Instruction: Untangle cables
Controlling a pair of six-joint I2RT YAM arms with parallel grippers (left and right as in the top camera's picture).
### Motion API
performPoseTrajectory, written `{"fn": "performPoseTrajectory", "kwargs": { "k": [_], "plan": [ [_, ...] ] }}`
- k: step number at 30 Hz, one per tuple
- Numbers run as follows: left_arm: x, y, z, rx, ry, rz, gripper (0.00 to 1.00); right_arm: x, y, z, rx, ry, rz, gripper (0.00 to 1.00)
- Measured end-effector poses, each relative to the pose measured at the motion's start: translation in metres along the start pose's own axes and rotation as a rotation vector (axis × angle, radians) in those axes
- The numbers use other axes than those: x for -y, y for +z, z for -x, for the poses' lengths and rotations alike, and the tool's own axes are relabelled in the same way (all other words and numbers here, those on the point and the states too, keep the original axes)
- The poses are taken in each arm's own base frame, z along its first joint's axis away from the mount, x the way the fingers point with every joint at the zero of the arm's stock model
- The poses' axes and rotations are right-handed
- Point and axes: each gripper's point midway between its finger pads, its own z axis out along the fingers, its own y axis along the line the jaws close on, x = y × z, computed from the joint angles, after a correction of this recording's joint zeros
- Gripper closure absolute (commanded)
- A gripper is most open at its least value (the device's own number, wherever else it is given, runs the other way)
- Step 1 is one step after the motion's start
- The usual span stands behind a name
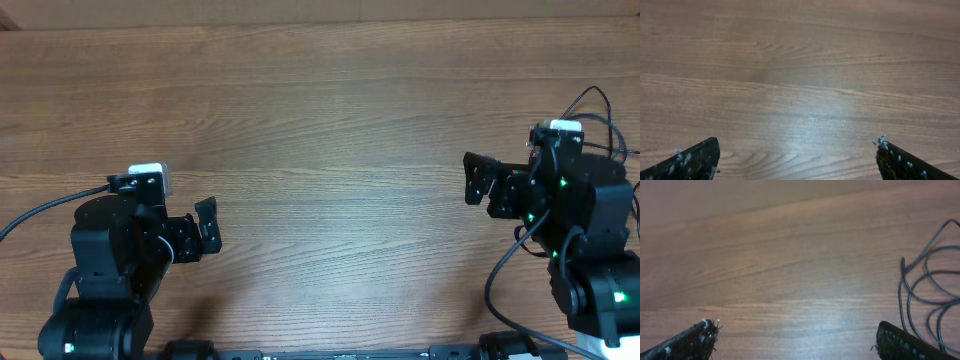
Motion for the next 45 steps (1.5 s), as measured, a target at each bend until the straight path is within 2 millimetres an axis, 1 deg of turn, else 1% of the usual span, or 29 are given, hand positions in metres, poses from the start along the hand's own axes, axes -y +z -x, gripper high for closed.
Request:
{"fn": "performPoseTrajectory", "kwargs": {
  "k": [4, 12, 17, 19, 21, 23, 26, 29, 31, 33, 34, 38, 41, 45],
  "plan": [
    [0.000, 0.002, -0.001, -0.009, 0.000, 0.001, 0.00, 0.003, 0.002, -0.011, -0.049, 0.001, -0.012, 0.00],
    [0.000, 0.004, -0.002, -0.019, -0.001, 0.003, 0.00, 0.005, 0.016, -0.018, -0.104, 0.002, -0.027, 0.00],
    [0.000, 0.004, -0.002, -0.019, -0.001, 0.003, 0.00, 0.008, 0.034, -0.026, -0.166, 0.004, -0.043, 0.00],
    [0.000, 0.004, -0.002, -0.019, -0.001, 0.003, 0.00, 0.010, 0.041, -0.034, -0.214, 0.004, -0.052, 0.00],
    [0.000, 0.004, -0.002, -0.019, -0.001, 0.003, 0.00, 0.012, 0.045, -0.043, -0.257, 0.005, -0.065, 0.00],
    [0.000, 0.004, -0.002, -0.019, -0.001, 0.003, 0.00, 0.013, 0.047, -0.044, -0.254, 0.004, -0.068, 0.00],
    [0.000, 0.004, -0.002, -0.019, -0.001, 0.003, 0.00, 0.010, 0.047, -0.027, -0.160, 0.003, -0.050, 0.00],
    [0.000, 0.004, -0.002, -0.020, -0.001, 0.003, 0.00, 0.006, 0.039, -0.008, -0.009, -0.012, -0.021, 0.00],
    [0.000, 0.005, -0.002, -0.022, -0.001, 0.003, 0.01, 0.005, 0.031, -0.004, 0.096, -0.018, -0.002, 0.00],
    [-0.001, 0.005, -0.003, -0.024, -0.001, 0.003, 0.00, 0.007, 0.018, -0.010, 0.221, -0.026, 0.020, 0.00],
    [-0.001, 0.005, -0.003, -0.027, -0.001, 0.004, 0.00, 0.006, 0.012, -0.009, 0.291, -0.028, 0.032, 0.00],
    [-0.001, 0.007, -0.004, -0.032, -0.001, 0.005, 0.00, 0.007, -0.004, -0.016, 0.479, -0.034, 0.068, 0.00],
    [-0.001, 0.007, -0.004, -0.033, -0.001, 0.005, 0.00, 0.012, -0.011, -0.024, 0.577, -0.032, 0.076, 0.00],
    [-0.001, 0.007, -0.004, -0.033, -0.001, 0.005, 0.00, 0.017, -0.011, -0.033, 0.681, -0.030, 0.080, 0.00]
  ]
}}
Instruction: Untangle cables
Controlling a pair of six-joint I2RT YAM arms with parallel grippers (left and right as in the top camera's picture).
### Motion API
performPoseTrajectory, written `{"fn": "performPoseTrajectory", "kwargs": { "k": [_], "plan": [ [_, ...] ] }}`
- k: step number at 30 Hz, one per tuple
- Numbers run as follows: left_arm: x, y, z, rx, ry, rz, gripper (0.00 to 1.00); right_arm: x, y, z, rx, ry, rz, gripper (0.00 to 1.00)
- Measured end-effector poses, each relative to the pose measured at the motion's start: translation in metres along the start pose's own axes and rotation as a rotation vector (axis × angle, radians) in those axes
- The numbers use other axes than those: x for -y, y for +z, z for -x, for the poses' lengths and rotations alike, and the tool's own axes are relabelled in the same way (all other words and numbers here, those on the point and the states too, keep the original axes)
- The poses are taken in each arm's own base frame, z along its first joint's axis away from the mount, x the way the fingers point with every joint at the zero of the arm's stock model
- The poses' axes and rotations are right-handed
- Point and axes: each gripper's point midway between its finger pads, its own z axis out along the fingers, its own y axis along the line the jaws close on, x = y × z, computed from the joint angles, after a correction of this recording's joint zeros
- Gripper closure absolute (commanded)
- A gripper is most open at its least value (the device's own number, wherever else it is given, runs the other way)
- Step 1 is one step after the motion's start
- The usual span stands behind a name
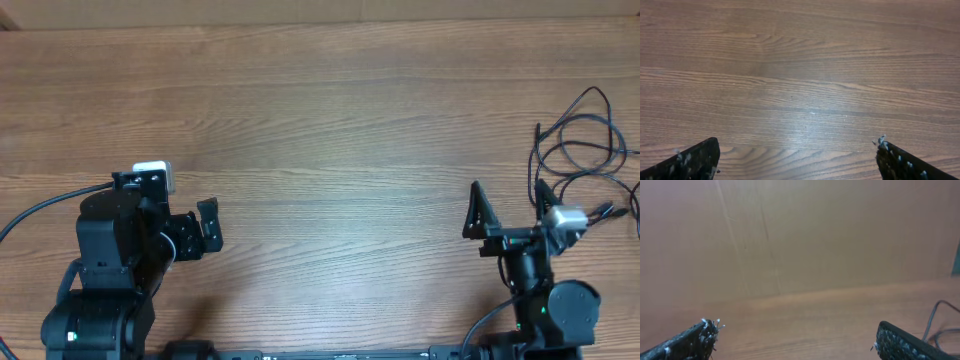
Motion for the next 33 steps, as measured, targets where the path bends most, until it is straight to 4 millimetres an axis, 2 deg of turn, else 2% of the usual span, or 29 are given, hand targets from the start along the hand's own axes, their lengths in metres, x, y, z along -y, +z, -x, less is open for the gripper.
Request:
{"fn": "performPoseTrajectory", "kwargs": {
  "k": [9, 12, 15, 22, 33],
  "plan": [
    [0.000, 0.000, 0.000, 0.001, 0.000, 0.000, 0.00, 0.012, -0.005, -0.001, 0.186, -0.017, -0.003, 0.00],
    [0.000, 0.000, 0.000, 0.001, 0.000, 0.000, 0.00, 0.013, -0.006, -0.008, 0.203, -0.029, -0.001, 0.00],
    [0.000, 0.000, 0.000, 0.000, 0.000, 0.000, 0.00, 0.016, -0.002, -0.026, 0.165, -0.036, -0.005, 0.00],
    [0.000, 0.000, 0.000, 0.000, 0.000, 0.000, 0.00, 0.018, 0.001, -0.086, -0.070, -0.114, 0.011, 0.00],
    [0.000, 0.000, 0.000, 0.000, 0.000, 0.000, 0.00, 0.014, 0.001, -0.087, -0.074, -0.156, 0.039, 0.00]
  ]
}}
